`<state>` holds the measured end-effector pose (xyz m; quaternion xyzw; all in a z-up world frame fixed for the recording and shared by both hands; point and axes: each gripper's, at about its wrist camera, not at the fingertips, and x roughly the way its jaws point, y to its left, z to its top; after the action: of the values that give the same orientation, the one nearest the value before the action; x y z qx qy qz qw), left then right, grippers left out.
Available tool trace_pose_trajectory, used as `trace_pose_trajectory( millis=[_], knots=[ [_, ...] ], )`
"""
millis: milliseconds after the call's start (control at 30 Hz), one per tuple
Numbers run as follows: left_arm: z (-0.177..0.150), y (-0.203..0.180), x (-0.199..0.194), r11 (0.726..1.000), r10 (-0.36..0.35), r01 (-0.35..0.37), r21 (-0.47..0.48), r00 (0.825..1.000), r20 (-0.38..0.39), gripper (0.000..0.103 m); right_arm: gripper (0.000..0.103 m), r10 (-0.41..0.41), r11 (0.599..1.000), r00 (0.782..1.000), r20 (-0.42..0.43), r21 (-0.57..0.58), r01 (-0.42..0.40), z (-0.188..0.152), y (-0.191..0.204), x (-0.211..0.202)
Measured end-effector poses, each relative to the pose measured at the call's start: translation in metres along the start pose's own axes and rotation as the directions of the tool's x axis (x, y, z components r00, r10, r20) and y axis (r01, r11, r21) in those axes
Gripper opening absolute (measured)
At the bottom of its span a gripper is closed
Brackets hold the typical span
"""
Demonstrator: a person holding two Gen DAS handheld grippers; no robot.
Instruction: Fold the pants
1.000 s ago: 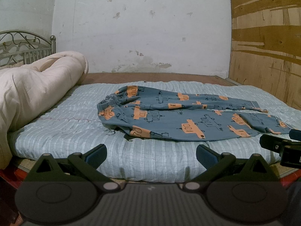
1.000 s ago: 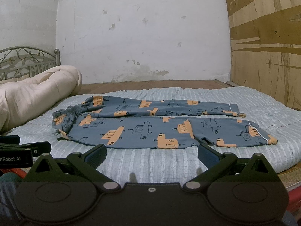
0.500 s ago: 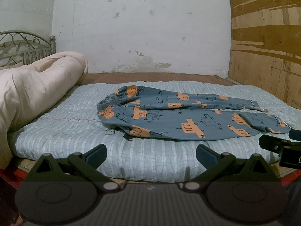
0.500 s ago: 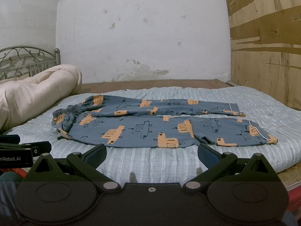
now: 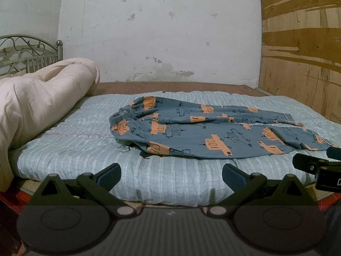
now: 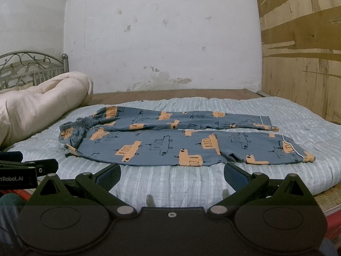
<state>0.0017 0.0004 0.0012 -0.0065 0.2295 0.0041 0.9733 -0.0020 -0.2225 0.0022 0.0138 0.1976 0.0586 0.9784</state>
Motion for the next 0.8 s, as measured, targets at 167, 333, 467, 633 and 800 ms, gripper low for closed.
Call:
trace_pose_trajectory(
  millis=[167, 333, 467, 633, 800],
  knots=[
    [0.0, 0.0, 0.0, 1.0, 0.0, 0.0, 0.0, 1.0, 0.0, 0.102, 0.102, 0.0, 1.0, 1.0, -0.001, 0.0, 0.0, 0.0, 0.0, 0.0],
    [0.0, 0.0, 0.0, 1.0, 0.0, 0.0, 0.0, 1.0, 0.0, 0.102, 0.102, 0.0, 1.0, 1.0, -0.002, 0.0, 0.0, 0.001, 0.0, 0.0],
    [0.0, 0.0, 0.0, 1.0, 0.0, 0.0, 0.0, 1.0, 0.0, 0.102, 0.102, 0.0, 1.0, 1.0, -0.002, -0.001, 0.0, 0.001, 0.0, 0.0],
    [0.0, 0.0, 0.0, 1.0, 0.0, 0.0, 0.001, 1.0, -0.002, 0.102, 0.102, 0.0, 1.0, 1.0, -0.004, -0.001, 0.0, 0.0, -0.003, -0.001],
    [-0.005, 0.001, 0.004, 1.0, -0.011, 0.011, 0.002, 1.0, -0.018, 0.102, 0.102, 0.0, 1.0, 1.0, -0.012, -0.001, 0.0, -0.006, 0.0, 0.003]
  ],
)
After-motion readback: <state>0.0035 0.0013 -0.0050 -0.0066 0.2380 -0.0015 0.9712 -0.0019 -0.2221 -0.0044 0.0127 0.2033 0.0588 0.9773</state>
